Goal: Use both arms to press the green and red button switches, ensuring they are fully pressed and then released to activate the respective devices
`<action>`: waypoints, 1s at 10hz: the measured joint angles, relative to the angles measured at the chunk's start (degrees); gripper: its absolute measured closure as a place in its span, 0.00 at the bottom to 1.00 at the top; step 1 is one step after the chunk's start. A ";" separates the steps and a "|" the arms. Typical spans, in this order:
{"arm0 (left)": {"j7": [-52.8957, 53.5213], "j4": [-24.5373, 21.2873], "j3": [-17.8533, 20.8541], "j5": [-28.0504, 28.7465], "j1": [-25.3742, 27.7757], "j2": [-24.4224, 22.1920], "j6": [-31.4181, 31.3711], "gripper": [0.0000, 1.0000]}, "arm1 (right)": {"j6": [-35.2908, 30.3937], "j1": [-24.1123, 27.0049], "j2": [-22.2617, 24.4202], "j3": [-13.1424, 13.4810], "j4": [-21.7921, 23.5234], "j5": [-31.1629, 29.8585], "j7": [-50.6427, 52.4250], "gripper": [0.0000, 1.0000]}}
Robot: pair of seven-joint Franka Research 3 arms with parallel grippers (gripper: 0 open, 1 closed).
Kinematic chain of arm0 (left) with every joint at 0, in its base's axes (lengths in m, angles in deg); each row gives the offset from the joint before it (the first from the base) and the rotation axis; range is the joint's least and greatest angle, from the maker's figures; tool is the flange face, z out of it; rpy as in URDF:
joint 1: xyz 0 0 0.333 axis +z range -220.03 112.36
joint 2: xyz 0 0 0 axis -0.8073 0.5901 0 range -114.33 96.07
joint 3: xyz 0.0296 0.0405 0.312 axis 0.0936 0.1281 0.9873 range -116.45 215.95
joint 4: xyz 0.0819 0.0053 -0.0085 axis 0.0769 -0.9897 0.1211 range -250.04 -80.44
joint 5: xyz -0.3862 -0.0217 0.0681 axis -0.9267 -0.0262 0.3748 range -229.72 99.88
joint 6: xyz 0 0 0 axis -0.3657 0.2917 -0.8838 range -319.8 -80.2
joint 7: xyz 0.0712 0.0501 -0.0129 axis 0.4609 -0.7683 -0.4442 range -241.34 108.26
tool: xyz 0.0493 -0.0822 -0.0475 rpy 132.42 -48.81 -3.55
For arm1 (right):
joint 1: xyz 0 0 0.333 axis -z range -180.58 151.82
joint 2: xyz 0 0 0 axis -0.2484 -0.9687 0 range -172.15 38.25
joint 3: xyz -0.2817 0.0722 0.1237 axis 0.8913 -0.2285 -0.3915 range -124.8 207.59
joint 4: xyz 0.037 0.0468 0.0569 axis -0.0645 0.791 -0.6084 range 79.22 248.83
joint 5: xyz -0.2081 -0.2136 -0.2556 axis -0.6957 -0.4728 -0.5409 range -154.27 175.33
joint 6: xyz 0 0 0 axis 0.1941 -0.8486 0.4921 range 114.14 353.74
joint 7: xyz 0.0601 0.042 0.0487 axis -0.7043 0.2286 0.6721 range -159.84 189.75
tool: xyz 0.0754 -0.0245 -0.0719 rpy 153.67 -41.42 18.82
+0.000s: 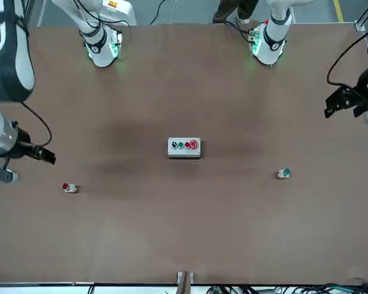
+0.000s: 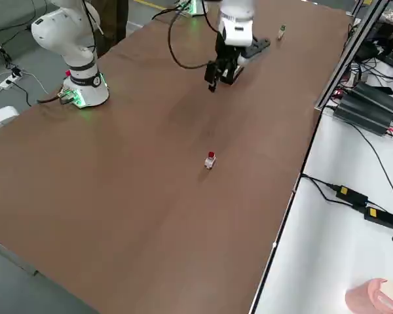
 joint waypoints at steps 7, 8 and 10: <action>4.13 0.98 -0.07 -0.43 -0.32 0.00 2.36 0.00 | -5.78 -0.60 9.57 1.20 2.79 2.20 4.77 0.00; 4.15 1.34 -0.17 -0.43 -0.34 -0.08 2.38 0.00 | -5.68 -0.63 10.01 1.15 2.78 2.42 4.83 0.00; 4.15 1.57 -0.53 -0.43 -0.44 -0.55 2.53 0.00 | -5.35 -0.76 10.62 1.10 2.69 3.37 4.86 0.00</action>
